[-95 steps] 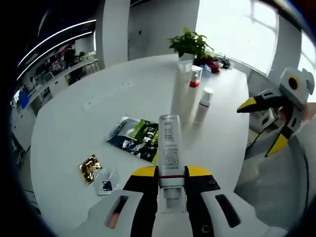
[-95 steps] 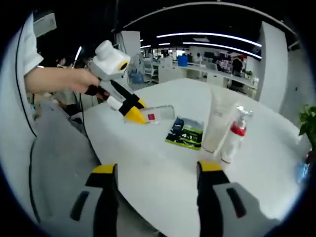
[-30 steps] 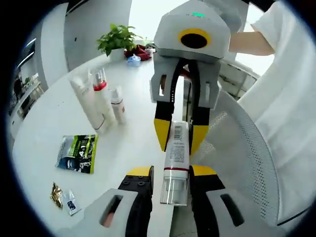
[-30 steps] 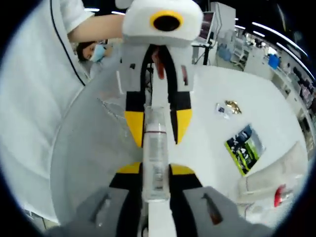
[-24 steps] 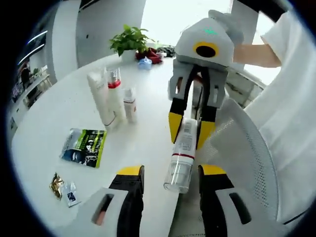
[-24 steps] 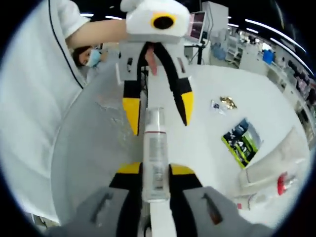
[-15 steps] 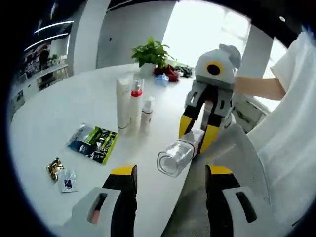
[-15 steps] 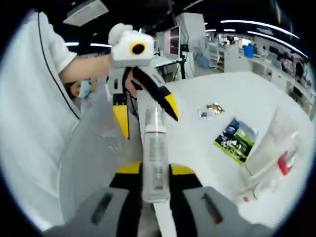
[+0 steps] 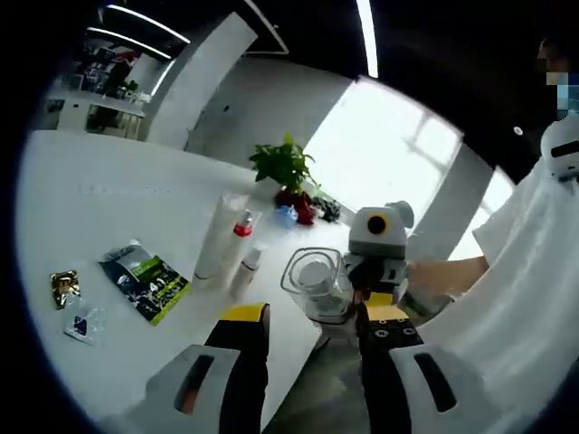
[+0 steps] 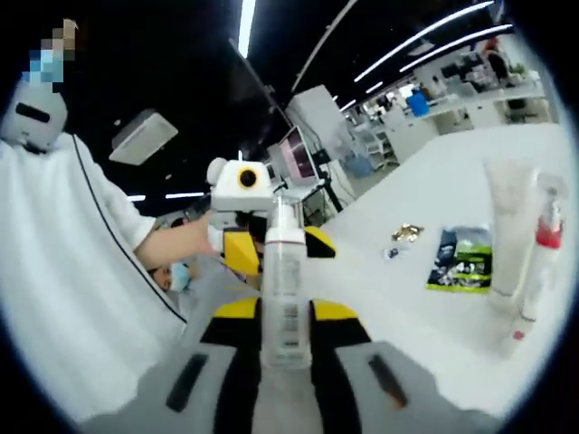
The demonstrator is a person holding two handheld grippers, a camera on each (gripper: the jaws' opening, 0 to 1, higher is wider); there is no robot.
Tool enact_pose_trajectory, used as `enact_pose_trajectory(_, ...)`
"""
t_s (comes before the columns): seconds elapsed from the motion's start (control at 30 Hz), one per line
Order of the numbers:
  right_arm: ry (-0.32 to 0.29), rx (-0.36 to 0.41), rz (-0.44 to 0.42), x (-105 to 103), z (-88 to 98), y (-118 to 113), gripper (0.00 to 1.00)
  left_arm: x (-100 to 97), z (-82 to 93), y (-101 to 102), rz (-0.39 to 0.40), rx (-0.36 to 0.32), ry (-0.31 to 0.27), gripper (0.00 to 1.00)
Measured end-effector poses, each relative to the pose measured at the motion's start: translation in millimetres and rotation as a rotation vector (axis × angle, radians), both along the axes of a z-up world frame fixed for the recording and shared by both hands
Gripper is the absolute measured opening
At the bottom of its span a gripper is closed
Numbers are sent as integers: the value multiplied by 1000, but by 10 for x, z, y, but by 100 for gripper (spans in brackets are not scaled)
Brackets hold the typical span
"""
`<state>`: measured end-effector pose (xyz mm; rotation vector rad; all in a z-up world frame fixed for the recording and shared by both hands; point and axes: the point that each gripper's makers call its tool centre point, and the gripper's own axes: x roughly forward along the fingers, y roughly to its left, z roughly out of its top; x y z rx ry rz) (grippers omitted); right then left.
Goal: Arrange the skincare products in the storage area until every visible bottle or jar stands upright without overlapping.
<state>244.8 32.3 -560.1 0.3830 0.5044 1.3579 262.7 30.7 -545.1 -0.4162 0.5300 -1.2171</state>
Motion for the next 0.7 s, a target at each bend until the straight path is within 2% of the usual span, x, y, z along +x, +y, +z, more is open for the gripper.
enact_pose_trajectory(0.1, 37, 78, -27, 7, 85, 29, 19, -22, 83, -49, -16, -42, 1, 31)
enact_pose_trajectory(0.23, 109, 189, -59, 6, 191, 79, 19, -30, 302, -127, -26, -164, 6, 21)
enact_pose_trajectory(0.27, 124, 219, -50, -17, 223, 90, 19, 0, 328, -130, -12, -176, 1, 20)
enact_pose_trajectory(0.33, 148, 265, -86, 29, 263, 68, 19, 26, 356, -118, -2, -187, 12, 20)
enact_pose_trajectory(0.4, 139, 255, -80, 9, 262, 66, 20, 28, 367, -128, -6, -197, 36, 19)
enact_pose_trajectory(0.6, 125, 224, -124, 42, 269, 34, 22, 52, 350, -145, 1, -179, 41, 19)
enact_pose_trajectory(0.7, 86, 130, -103, -2, 130, 11, 23, 68, 314, -169, 0, -142, 24, 18)
